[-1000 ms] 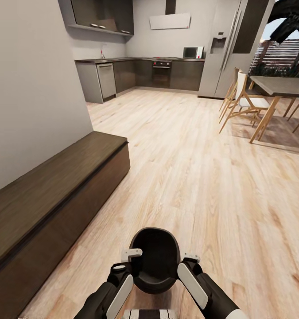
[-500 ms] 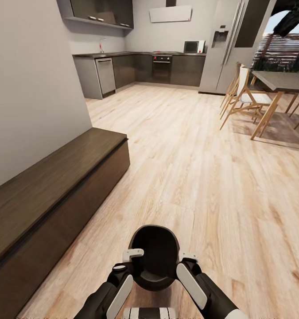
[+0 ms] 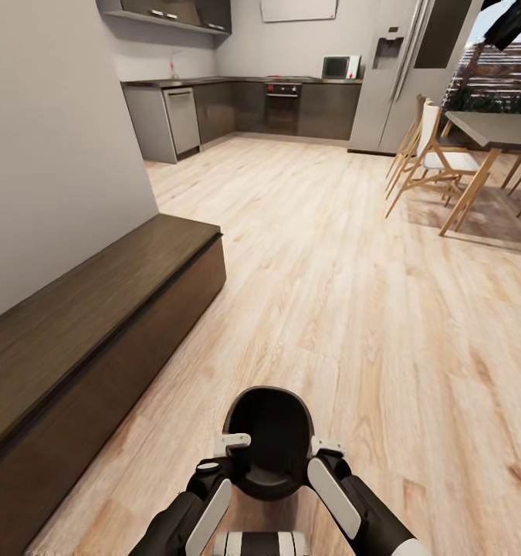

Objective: Place each of the two pumpkins and all three candles from the living room inside a cabinet in the living room (use any cabinet), then make sure every cabinet is closed, and position the cauldron so it is next to a table in the living room.

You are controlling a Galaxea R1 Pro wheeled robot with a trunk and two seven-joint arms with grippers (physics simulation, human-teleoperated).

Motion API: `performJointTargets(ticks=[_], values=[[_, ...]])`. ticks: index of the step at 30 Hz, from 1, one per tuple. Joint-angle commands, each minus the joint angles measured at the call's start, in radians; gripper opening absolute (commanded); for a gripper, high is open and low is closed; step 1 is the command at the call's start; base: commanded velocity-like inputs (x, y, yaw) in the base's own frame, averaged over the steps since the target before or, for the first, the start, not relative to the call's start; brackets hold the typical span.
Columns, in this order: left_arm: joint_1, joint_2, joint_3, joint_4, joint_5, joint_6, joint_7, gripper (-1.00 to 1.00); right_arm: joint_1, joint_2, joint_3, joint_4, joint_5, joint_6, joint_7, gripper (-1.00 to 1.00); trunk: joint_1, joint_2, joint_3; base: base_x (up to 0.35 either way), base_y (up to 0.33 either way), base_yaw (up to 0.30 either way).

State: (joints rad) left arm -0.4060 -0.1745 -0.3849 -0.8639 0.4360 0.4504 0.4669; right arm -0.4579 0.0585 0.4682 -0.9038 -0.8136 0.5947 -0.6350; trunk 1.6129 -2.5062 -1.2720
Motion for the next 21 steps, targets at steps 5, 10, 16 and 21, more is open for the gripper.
performJointTargets(ticks=[5, 10, 16, 21], values=[[0.000, 0.000, -0.002, -0.001, 0.008, 0.002, 0.009, 1.00, -0.001, 0.000, 0.004, -0.001, -0.009, -0.020, -0.009, 1.00, 0.001, -0.001, -0.009, 0.000, 0.000, 0.000], [0.000, 0.000, -0.002, -0.001, 0.008, 0.001, 0.009, 1.00, -0.001, 0.000, 0.006, -0.001, -0.009, -0.028, -0.009, 1.00, 0.001, -0.001, -0.009, 0.000, 0.000, 0.000], [0.000, 0.000, -0.002, -0.001, 0.007, 0.001, 0.009, 1.00, -0.001, 0.000, 0.006, -0.001, -0.010, -0.029, -0.008, -1.00, 0.001, -0.001, -0.009, 0.000, 0.000, 0.000], [0.000, 0.000, -0.002, -0.001, 0.007, 0.001, 0.009, 1.00, -0.001, 0.000, 0.006, -0.001, -0.010, -0.029, -0.008, -1.00, 0.001, -0.001, -0.009, 0.000, 0.000, 0.000]])
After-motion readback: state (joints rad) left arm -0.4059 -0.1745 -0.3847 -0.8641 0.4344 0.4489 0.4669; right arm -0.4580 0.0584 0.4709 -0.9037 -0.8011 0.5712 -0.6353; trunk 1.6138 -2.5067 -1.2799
